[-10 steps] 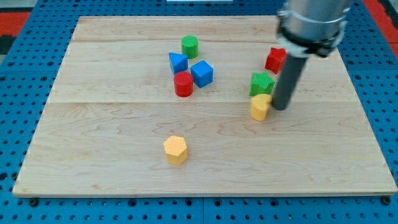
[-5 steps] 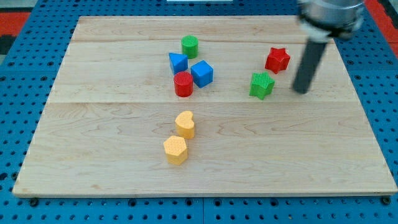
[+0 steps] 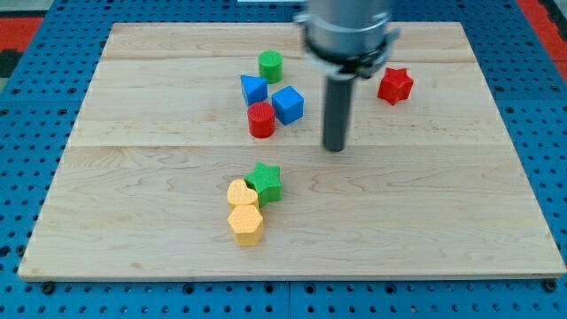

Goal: Move the red circle into the green star

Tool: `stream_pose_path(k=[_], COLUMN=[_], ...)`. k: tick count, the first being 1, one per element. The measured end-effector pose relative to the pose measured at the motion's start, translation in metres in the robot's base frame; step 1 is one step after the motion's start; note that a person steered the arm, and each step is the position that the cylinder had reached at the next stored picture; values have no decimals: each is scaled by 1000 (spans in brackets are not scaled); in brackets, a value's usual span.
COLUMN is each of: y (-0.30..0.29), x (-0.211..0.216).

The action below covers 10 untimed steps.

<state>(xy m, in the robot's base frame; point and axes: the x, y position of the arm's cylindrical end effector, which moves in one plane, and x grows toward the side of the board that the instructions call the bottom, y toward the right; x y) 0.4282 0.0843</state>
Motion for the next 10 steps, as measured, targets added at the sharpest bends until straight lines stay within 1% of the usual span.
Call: stream_pose_path(k=[1, 2, 4, 5, 6, 7, 8, 9, 10], y=[-32, -115, -169, -94, -83, -53, -49, -119, -140], x=[-46, -78, -91, -36, 21, 50, -9, -35, -14])
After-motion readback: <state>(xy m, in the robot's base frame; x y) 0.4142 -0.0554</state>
